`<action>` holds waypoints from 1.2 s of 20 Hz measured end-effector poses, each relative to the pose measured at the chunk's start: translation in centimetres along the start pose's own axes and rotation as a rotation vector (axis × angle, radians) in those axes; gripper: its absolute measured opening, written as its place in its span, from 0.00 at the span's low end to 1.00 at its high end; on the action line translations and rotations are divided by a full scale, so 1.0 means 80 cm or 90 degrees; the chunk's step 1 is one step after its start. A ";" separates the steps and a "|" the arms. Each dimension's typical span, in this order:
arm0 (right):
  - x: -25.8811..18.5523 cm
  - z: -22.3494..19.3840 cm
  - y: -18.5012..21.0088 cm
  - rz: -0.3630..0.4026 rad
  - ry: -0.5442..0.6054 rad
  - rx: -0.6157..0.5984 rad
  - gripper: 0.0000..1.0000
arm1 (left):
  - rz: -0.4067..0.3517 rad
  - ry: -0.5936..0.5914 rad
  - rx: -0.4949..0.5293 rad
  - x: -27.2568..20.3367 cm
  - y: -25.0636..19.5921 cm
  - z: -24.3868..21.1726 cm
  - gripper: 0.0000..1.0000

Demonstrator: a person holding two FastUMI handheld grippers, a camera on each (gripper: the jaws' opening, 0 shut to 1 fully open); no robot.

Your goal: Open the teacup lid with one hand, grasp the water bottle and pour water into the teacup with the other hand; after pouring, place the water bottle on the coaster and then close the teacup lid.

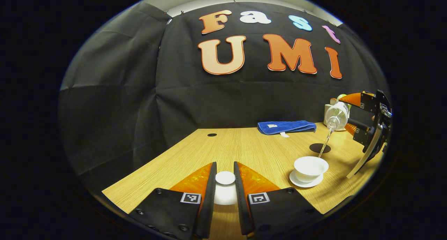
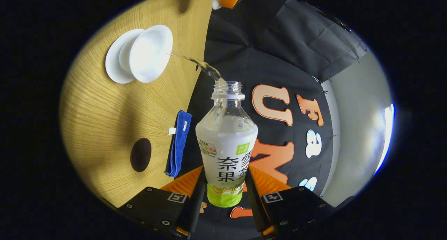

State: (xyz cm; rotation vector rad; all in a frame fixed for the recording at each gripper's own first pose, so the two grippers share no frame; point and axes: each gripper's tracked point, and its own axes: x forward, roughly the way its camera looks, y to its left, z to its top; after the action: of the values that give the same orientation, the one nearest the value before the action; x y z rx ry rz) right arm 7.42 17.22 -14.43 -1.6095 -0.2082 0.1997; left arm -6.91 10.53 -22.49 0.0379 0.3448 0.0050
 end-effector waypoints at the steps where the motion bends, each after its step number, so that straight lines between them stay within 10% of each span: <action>1: 0.002 -0.003 -0.001 -0.004 0.001 -0.003 0.63 | -0.001 0.001 0.000 -0.001 -0.001 -0.002 0.35; 24: 0.023 -0.002 -0.047 -0.088 -0.042 -0.137 0.63 | 0.002 -0.015 -0.001 -0.007 0.008 0.020 0.35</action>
State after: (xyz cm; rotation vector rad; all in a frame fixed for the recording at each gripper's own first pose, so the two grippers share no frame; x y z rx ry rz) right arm 9.19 17.68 -10.69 -1.7959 -0.4021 0.1269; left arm -6.90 11.12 -20.81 0.0365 0.3205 0.0080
